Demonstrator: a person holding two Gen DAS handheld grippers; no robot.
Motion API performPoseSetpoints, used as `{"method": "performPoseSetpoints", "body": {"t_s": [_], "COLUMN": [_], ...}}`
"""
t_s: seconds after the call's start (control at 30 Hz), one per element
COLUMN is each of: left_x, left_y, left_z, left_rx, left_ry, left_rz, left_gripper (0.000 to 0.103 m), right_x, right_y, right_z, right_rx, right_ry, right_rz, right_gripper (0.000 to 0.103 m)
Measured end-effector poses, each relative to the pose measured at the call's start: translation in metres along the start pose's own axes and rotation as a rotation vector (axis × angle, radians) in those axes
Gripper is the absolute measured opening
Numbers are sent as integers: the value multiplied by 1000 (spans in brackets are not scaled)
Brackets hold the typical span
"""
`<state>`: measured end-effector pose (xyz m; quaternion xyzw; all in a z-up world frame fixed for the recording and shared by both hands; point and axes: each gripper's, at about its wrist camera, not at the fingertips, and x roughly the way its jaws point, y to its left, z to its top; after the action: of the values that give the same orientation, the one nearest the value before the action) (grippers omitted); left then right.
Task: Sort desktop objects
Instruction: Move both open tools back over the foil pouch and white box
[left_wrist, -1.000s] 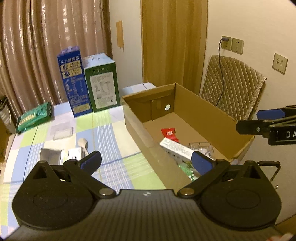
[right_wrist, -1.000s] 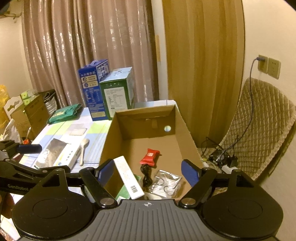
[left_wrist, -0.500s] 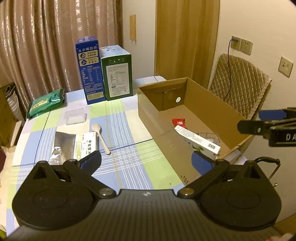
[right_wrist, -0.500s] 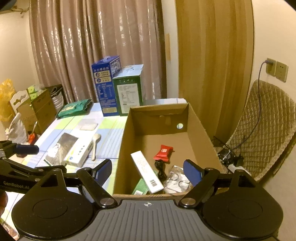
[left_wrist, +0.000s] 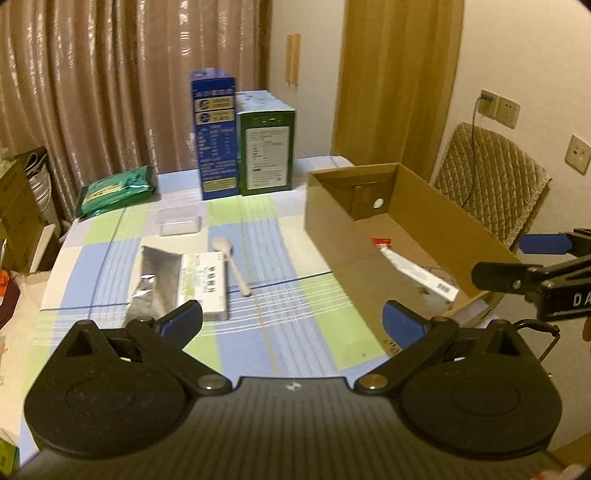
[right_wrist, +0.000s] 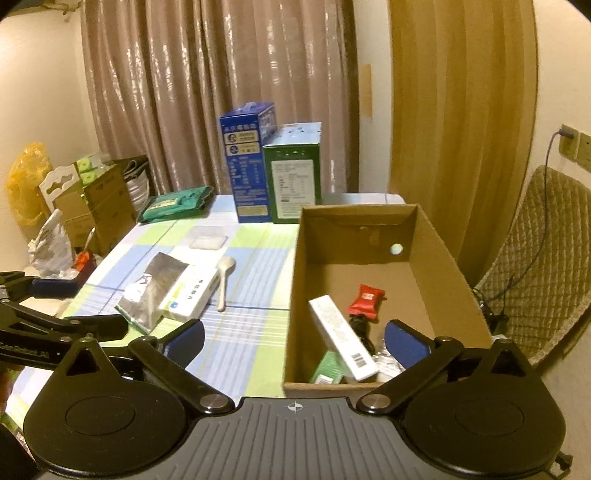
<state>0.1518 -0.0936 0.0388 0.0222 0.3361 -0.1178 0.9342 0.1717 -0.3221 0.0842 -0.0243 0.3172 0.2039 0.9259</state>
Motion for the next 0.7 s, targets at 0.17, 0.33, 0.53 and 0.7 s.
{"method": "performPoseSetpoints", "body": {"t_s": [0.17, 0.33, 0.53, 0.7], "left_x": [-8, -16, -21, -9], "left_y": [43, 89, 122, 137], "left_z": [-15, -26, -31, -34], "left_rx": [-29, -102, -135, -114], "left_ry": [18, 21, 3, 16], "left_rz": [65, 111, 156, 167], "left_gripper": [102, 102, 102, 102], "right_x": [9, 20, 37, 56], "right_y": [21, 47, 78, 100], "right_z": [4, 10, 14, 16], "right_rx": [-14, -24, -41, -45], "right_ry": [3, 4, 12, 28], "right_rz": [33, 75, 124, 153], "right_gripper": [101, 101, 101, 101]}}
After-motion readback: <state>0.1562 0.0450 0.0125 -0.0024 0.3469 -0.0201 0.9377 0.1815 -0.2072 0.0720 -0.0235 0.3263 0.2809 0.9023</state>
